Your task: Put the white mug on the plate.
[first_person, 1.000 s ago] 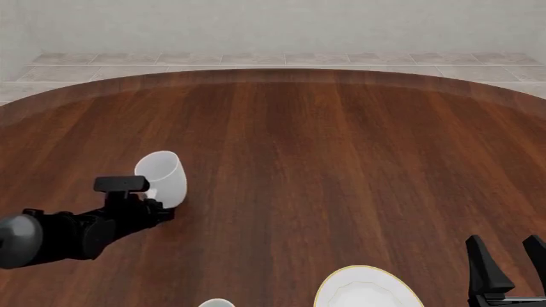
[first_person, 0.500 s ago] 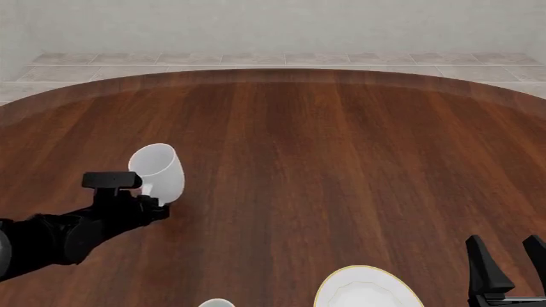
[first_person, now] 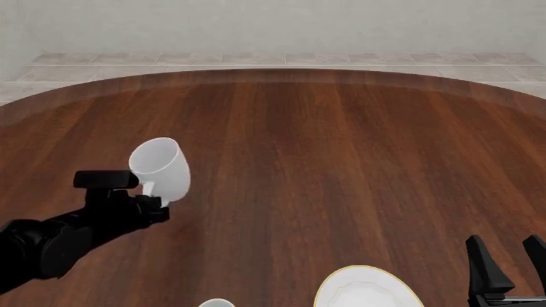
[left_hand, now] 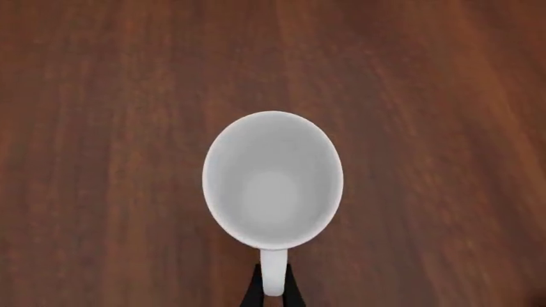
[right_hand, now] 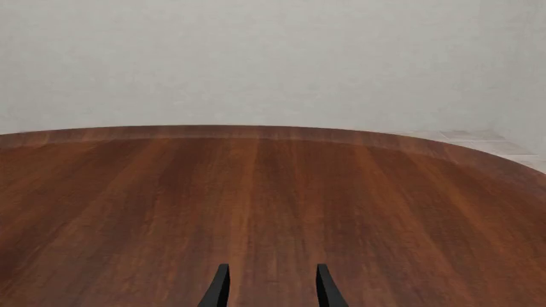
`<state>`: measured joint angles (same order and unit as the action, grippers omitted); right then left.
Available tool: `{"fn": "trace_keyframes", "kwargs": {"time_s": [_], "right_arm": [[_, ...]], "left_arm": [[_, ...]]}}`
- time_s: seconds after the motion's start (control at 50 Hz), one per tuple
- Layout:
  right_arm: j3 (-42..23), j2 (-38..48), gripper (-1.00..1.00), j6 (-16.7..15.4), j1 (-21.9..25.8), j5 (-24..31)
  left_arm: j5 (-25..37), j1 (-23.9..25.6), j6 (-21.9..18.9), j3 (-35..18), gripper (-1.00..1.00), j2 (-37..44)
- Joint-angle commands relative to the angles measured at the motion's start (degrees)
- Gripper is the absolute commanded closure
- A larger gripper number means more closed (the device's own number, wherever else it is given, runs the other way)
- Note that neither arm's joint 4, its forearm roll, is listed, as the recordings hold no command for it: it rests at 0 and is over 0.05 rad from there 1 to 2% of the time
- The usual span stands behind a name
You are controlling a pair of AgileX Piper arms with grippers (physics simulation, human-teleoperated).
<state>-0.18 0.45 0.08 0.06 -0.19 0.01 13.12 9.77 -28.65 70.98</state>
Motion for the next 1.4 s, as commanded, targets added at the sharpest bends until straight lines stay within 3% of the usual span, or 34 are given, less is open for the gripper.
{"fn": "trace_keyframes", "kwargs": {"time_s": [0.02, 0.36, 0.7, 1.4], "right_arm": [[0.0, 0.0, -1.0, -0.1, 0.0, 0.0], [0.0, 0.0, -1.0, -0.1, 0.0, 0.0], [0.0, 0.0, -1.0, -0.1, 0.0, 0.0], [0.0, 0.0, -1.0, -0.1, 0.0, 0.0]], "left_arm": [[2.5, 2.3, 1.5, 0.1, 1.0, -3.7], [4.4, 6.9, 4.7, 1.5, 1.0, -6.9], [7.6, 14.8, 8.8, 2.0, 1.0, -11.3], [10.5, 22.8, 9.5, 1.5, 1.0, -13.5]]}}
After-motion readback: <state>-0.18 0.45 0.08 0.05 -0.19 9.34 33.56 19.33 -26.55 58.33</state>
